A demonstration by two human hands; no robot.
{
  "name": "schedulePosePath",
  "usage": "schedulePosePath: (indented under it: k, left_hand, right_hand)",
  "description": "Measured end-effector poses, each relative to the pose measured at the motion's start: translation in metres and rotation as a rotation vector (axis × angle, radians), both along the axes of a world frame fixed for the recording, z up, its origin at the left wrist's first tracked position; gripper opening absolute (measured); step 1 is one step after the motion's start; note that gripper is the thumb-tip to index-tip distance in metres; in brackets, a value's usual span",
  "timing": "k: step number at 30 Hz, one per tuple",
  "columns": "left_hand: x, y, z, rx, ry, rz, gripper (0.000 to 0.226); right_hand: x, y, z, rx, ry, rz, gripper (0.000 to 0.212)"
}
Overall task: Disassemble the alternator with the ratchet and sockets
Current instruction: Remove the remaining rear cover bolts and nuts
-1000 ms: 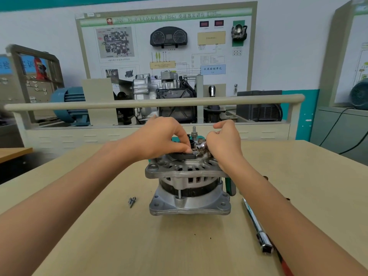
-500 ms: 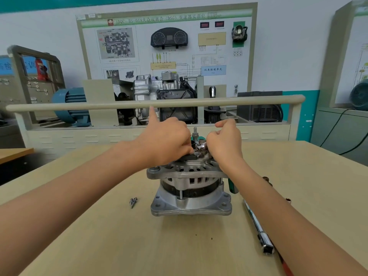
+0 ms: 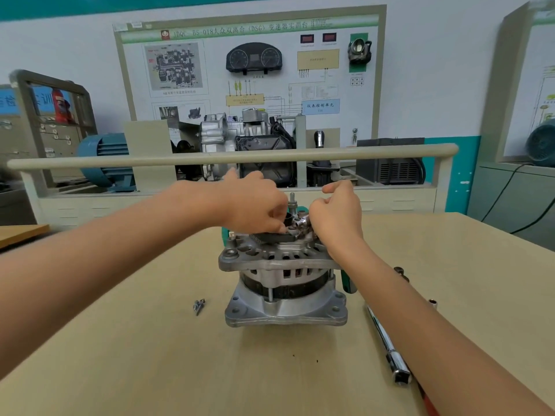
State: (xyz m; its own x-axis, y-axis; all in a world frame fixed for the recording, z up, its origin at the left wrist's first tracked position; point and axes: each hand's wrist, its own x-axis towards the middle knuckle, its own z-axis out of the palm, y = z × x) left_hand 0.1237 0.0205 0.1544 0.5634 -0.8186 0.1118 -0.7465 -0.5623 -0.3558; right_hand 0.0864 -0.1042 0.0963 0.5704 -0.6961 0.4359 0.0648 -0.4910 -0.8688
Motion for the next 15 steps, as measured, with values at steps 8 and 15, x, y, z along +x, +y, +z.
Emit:
schedulePosePath:
  k: [8, 15]
  left_hand:
    - [0.011, -0.005, -0.003, 0.218, -0.12, -0.191, 0.021]
    - [0.01, -0.009, -0.004, 0.165, 0.055, -0.177, 0.025]
  right_hand:
    - [0.0, 0.001, -0.001, 0.01, -0.015, 0.01, 0.026]
    - [0.0, 0.0, 0.0, 0.018, -0.014, 0.015, 0.026]
